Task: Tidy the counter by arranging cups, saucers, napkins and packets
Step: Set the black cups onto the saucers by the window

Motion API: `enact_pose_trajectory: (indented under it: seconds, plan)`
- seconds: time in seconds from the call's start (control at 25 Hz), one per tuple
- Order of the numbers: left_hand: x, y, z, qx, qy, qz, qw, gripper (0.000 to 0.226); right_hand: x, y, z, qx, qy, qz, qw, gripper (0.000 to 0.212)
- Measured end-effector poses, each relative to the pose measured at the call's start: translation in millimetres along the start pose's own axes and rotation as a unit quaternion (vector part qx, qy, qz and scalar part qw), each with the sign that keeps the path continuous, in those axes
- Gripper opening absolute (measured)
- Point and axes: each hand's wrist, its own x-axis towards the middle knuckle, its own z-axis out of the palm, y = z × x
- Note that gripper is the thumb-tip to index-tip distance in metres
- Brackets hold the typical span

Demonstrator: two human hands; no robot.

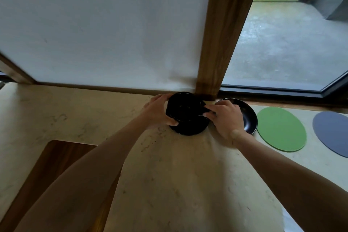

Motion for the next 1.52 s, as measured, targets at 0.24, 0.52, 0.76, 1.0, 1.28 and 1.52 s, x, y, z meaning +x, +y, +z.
enact_pose_trajectory:
  seconds: [0.24,0.52,0.76,1.0,1.28,1.52]
  plan:
    - [11,-2,6,0.025,-0.014,0.008,1.0,0.1,7,11,12,0.001,-0.002,-0.001,1.0,0.034]
    - [16,-10,11,0.044,-0.021,0.008,0.999,0.103,6,12,14,0.007,-0.008,0.001,1.0,0.034]
    - [19,-12,11,0.032,-0.027,0.009,0.999,0.102,6,11,11,0.006,-0.007,0.0,1.0,0.034]
    - [19,-13,13,0.03,-0.029,0.008,0.999,0.103,4,8,9,0.012,-0.017,0.007,1.0,0.034]
    - [16,-8,15,0.023,-0.021,0.004,1.0,0.105,0,4,5,-0.004,-0.036,0.018,0.999,0.038]
    - [-2,4,18,0.03,0.018,-0.01,0.999,0.113,-16,-1,-5,-0.034,-0.025,-0.003,0.999,0.048]
